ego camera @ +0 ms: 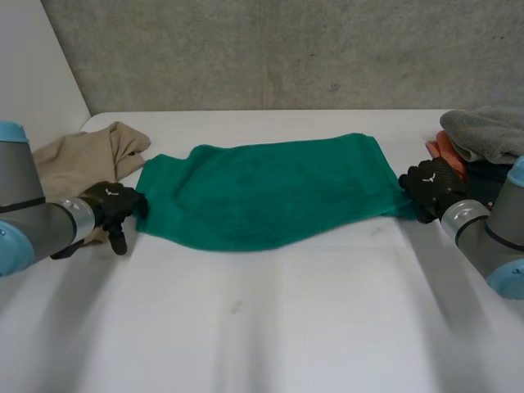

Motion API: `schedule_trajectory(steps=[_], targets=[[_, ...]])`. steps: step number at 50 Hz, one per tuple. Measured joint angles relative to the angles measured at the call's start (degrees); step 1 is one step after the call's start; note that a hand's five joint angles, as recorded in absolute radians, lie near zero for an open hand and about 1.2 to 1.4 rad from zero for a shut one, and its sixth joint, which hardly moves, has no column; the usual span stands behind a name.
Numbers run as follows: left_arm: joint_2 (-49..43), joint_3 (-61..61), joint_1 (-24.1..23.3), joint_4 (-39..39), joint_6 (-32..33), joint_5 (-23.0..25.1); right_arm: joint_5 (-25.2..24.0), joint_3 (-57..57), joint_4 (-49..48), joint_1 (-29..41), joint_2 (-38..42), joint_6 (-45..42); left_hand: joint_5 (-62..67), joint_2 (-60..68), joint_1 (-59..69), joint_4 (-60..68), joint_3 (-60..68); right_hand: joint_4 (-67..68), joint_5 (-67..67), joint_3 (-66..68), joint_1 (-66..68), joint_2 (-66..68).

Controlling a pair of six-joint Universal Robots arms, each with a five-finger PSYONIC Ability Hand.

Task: Fold the laundry.

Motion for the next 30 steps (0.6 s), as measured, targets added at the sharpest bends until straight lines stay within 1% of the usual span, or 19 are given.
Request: schedule_trajectory(steps=[4,9,25,27,28,30], targets=[[-0.89,0.88,-0.81,1.77,-0.16,-0.44,1.94,-2.03,-1.5,0.75,1.78,-0.13,0.0,0.0,0.0,0.0,0.0,1.94,1.83,1.95,1.92,1.86],[-1.0,1.16,-1.37,4.39,-0.31,-0.79,3.08,-3.73,-3.03,1.46,3.14,-0.08,0.0,0.0,0.0,0.0,0.0,2.29,2.04,2.35,2.13,2.04],[-1.76,1.52,-2.68,7.82,-0.09,-1.02,3.68,-10.63,-3.28,2.01,8.34,0.68,0.0,-0.16,0.0,-0.05,0.0,3.74,3.39,3.74,3.78,3.44],[-1.95,1.73,-2.83,8.14,-0.08,-1.02,3.74,-11.18,-3.15,2.05,8.65,1.0,-0.04,-0.16,0.0,-0.08,0.0,5.56,5.28,5.79,5.82,5.61],[-2.14,1.97,-2.98,8.45,-0.08,-1.03,3.75,-11.55,-3.04,2.08,8.81,1.28,-0.22,-0.16,0.0,-0.15,0.0,8.99,8.76,9.03,9.65,8.85],[-2.5,2.42,-3.24,9.02,-0.07,-1.08,3.72,-12.12,-2.86,2.12,8.93,1.81,-0.97,-0.81,-0.01,-0.81,-0.96,20.76,20.74,21.07,21.03,21.37]])
